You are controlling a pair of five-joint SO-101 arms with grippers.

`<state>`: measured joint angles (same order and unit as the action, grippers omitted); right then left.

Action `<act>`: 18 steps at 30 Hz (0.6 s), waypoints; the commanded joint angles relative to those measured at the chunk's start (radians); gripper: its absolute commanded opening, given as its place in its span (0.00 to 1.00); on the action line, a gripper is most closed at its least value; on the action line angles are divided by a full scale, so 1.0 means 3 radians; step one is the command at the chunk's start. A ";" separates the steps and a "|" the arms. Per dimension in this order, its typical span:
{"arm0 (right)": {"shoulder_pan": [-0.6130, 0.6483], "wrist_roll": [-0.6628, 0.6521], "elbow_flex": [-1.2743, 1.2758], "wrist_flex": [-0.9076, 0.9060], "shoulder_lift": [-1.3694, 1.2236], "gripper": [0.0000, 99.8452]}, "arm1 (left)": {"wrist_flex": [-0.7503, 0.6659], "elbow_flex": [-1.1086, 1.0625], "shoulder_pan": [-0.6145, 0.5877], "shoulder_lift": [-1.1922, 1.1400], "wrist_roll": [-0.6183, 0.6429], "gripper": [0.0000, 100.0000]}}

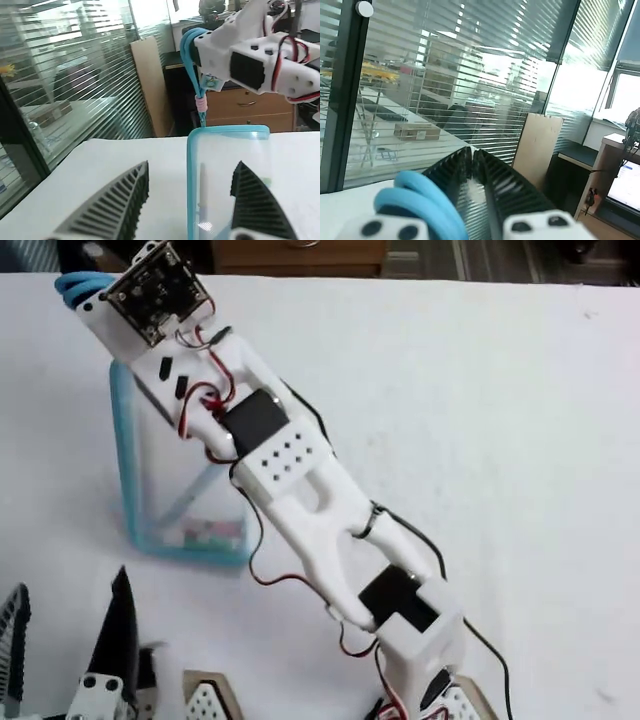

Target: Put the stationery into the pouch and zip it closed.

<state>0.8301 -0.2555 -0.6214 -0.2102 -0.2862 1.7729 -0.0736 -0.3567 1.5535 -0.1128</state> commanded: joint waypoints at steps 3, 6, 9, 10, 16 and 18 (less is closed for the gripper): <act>-0.0023 0.0092 -0.0179 -0.0284 0.0417 0.02 | -0.0384 -0.0522 -0.0401 -0.0110 -0.0031 0.28; -0.0095 0.0148 -0.0169 -0.0591 0.0565 0.02 | -0.0747 -0.0854 -0.0724 -0.0110 0.0036 0.28; -0.0202 0.0164 -0.0169 -0.0841 0.0667 0.02 | -0.0982 -0.1023 -0.1020 -0.0115 0.0322 0.30; -0.0248 0.0235 -0.0179 -0.0913 0.0698 0.02 | -0.1048 -0.1059 -0.1046 -0.0115 0.0384 0.30; -0.0401 0.0481 -0.0169 -0.1378 0.0964 0.02 | -0.1304 -0.1258 -0.1046 -0.0115 0.0430 0.30; -0.0427 0.0481 -0.0169 -0.1476 0.1031 0.02 | -0.1401 -0.1320 -0.1046 -0.0115 0.0425 0.30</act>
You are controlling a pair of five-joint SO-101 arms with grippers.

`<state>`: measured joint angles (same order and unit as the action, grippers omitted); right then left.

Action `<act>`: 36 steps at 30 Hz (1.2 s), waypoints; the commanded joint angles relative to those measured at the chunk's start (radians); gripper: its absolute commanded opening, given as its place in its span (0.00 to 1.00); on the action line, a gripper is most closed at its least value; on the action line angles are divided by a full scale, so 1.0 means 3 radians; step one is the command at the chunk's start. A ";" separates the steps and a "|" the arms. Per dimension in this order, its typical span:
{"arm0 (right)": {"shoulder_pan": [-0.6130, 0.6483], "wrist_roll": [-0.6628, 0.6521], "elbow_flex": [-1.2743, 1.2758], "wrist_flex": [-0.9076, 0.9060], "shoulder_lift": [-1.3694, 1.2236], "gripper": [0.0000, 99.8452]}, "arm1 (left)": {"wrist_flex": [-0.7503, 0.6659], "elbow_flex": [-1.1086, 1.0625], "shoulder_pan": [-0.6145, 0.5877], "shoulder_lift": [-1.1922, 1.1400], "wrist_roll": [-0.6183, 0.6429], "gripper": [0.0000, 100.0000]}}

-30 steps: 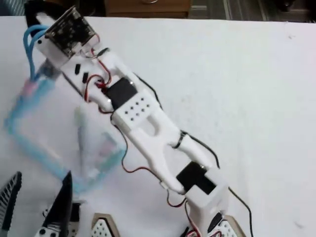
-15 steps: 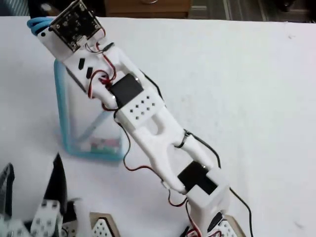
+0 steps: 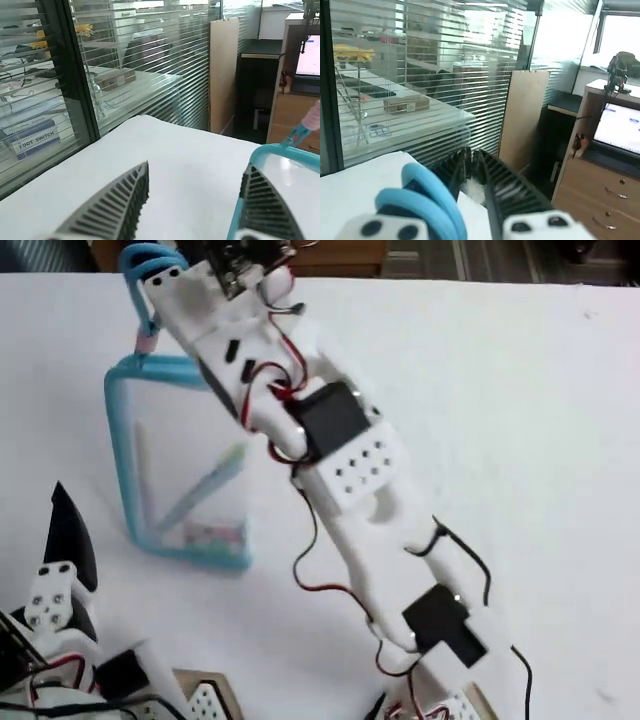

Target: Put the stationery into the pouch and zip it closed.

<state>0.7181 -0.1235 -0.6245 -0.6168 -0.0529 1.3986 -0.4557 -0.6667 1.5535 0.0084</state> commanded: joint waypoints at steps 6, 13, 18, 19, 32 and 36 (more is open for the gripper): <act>-0.0110 0.0041 -0.0153 -0.0258 0.0514 0.02 | -0.0205 -0.0092 0.0038 -0.0115 0.0015 0.30; -0.0105 0.0046 -0.0153 -0.0478 0.0729 0.02 | -0.0169 -0.0097 0.0816 -0.0115 -0.0307 0.30; -0.0100 0.0046 -0.0153 -0.0534 0.0811 0.02 | -0.0153 -0.0522 0.1516 -0.0120 -0.0777 0.30; -0.0100 0.0046 -0.0153 -0.0560 0.0821 0.02 | -0.0153 -0.0655 0.1603 -0.0120 -0.0849 0.30; -0.0074 0.0302 -0.0159 -0.0770 0.1077 0.02 | -0.1059 -0.1703 0.2186 -0.0120 -0.0895 0.29; -0.0008 0.0302 -0.0159 -0.0882 0.1199 0.02 | -0.1141 -0.1780 0.2268 -0.0120 -0.0880 0.28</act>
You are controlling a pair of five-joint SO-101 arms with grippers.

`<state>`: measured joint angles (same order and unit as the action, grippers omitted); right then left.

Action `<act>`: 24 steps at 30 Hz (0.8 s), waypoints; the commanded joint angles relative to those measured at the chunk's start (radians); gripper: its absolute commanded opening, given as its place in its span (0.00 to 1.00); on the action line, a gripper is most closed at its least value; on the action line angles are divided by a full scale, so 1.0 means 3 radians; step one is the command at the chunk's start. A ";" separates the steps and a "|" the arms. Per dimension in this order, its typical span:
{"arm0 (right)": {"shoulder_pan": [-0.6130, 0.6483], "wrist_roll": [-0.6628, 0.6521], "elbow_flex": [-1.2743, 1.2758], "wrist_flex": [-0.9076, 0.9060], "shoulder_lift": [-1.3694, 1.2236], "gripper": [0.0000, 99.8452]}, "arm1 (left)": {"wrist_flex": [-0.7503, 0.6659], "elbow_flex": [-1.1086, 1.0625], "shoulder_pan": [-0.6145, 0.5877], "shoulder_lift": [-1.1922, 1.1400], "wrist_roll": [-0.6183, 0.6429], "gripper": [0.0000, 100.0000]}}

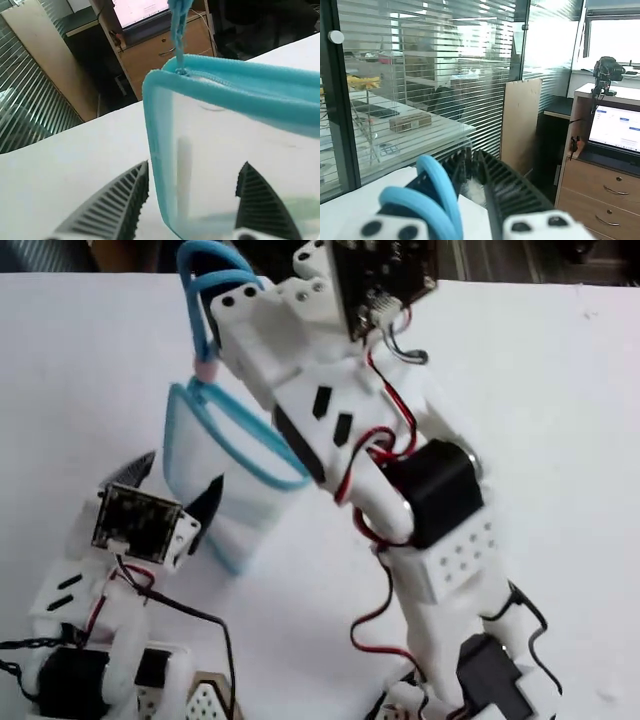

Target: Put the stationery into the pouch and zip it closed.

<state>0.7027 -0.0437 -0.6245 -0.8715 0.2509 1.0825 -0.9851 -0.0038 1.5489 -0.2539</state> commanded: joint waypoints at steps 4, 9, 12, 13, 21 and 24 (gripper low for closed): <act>0.0043 0.0036 -0.0159 -0.0033 0.0238 0.02 | -0.0010 -0.0010 0.0120 -0.0105 -0.0005 0.28; 0.0345 0.0020 -0.0159 -0.0023 0.0248 0.02 | 0.0010 0.0020 0.0151 -0.0100 0.0000 0.28; 0.0437 0.0015 -0.0113 -0.0003 0.0161 0.02 | 0.0133 0.0199 0.0151 -0.0100 0.0000 0.28; 0.0437 0.0020 -0.0097 0.0008 0.0110 0.02 | 0.0205 0.0281 0.0151 -0.0100 0.0000 0.28; 0.0637 0.0015 -0.0077 0.0090 -0.0018 0.02 | 0.0680 0.1141 -0.0023 -0.0095 -0.0051 0.29; 0.0652 0.0010 -0.0087 0.0084 -0.0013 0.02 | 0.0711 0.1360 -0.0187 -0.0090 -0.0332 0.28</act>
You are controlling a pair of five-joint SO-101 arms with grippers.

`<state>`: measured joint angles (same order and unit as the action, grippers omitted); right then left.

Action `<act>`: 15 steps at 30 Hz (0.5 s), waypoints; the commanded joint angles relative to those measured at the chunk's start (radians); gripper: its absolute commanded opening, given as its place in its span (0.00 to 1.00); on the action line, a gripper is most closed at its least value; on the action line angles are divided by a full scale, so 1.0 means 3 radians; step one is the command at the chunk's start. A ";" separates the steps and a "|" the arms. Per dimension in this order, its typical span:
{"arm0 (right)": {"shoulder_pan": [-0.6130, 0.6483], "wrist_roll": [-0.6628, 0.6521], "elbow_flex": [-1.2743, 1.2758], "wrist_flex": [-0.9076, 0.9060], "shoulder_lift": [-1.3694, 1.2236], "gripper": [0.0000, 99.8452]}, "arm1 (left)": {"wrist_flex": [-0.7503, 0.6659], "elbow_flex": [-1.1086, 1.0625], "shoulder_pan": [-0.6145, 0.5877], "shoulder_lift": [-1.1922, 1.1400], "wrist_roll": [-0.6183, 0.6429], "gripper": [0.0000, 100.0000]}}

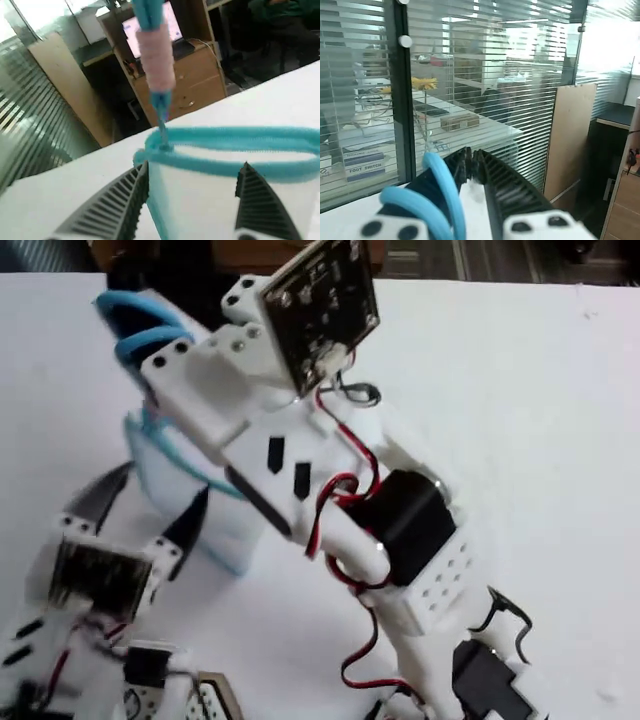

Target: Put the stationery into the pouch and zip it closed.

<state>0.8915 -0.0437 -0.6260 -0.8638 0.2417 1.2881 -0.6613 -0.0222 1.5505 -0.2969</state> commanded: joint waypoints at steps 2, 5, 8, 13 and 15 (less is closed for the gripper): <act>0.0013 0.0010 -0.0087 -0.0023 0.0018 0.02 | 0.0031 0.0353 -0.0269 -0.0090 -0.0368 0.28; 0.0013 0.0026 -0.0072 -0.0161 0.0069 0.02 | 0.0036 0.0455 -0.0458 -0.0090 -0.0721 0.28; 0.0008 0.0026 -0.0066 -0.0192 0.0120 0.02 | 0.0235 0.0557 -0.0509 -0.0090 -0.1002 0.28; -0.0090 0.0015 -0.0061 -0.0192 0.0105 0.02 | 0.0685 0.0813 -0.0504 -0.0090 -0.1713 0.28; -0.0151 0.0031 0.0000 -0.0182 0.0100 0.02 | 0.0849 0.0931 -0.0509 -0.0090 -0.1979 0.28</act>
<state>0.8761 -0.0437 -0.6245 -0.9175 0.2432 1.4845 -0.4358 -0.1665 1.5520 -0.7894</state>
